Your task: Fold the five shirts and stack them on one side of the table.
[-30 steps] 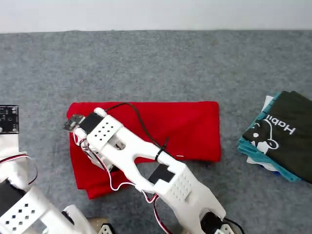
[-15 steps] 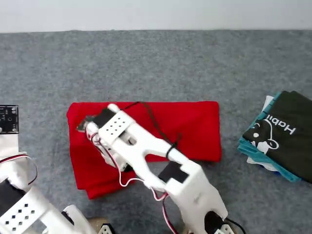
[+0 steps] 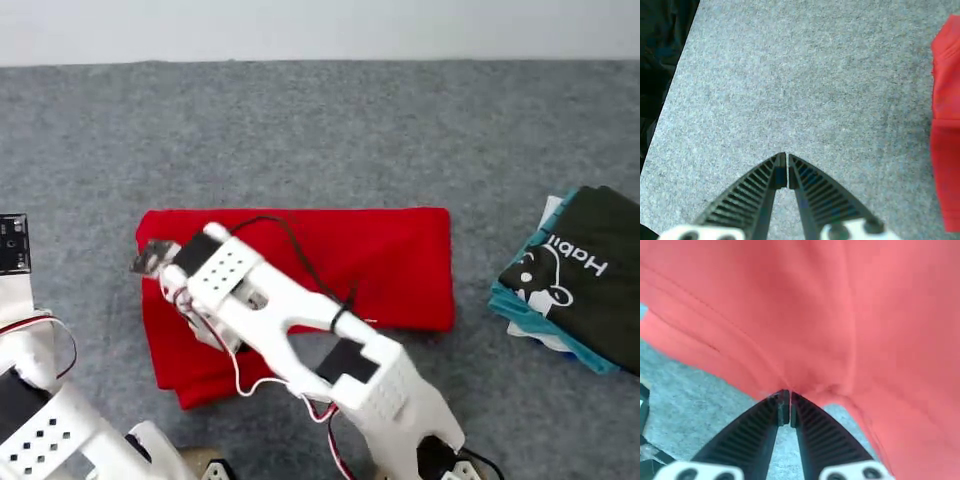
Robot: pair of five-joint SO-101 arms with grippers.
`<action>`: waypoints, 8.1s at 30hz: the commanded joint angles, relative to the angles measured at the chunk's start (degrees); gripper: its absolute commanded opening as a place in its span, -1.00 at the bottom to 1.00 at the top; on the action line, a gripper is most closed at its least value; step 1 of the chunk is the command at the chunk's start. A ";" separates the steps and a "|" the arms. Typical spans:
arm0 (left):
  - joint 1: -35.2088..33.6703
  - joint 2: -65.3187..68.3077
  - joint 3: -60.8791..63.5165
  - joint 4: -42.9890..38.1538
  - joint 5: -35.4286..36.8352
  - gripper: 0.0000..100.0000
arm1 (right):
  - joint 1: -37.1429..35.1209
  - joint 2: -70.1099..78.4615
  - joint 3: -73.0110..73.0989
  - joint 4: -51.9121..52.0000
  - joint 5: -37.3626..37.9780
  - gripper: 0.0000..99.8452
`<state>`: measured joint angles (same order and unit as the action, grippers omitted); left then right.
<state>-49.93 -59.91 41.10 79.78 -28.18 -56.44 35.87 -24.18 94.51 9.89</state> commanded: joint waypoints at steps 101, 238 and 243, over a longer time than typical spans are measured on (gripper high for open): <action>-0.09 -0.70 -1.01 0.26 0.35 -0.97 | 14.20 19.38 -48.00 4.70 6.86 -0.60; 4.22 -0.53 -0.84 0.26 0.18 -0.97 | 53.23 -18.77 39.74 -34.42 -13.45 -0.59; 4.22 -0.26 -0.84 0.26 0.18 -0.97 | 53.23 -18.51 38.86 -34.15 -13.19 -0.99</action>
<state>-46.15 -59.91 41.10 79.78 -28.18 -2.99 16.70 16.00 60.75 -3.12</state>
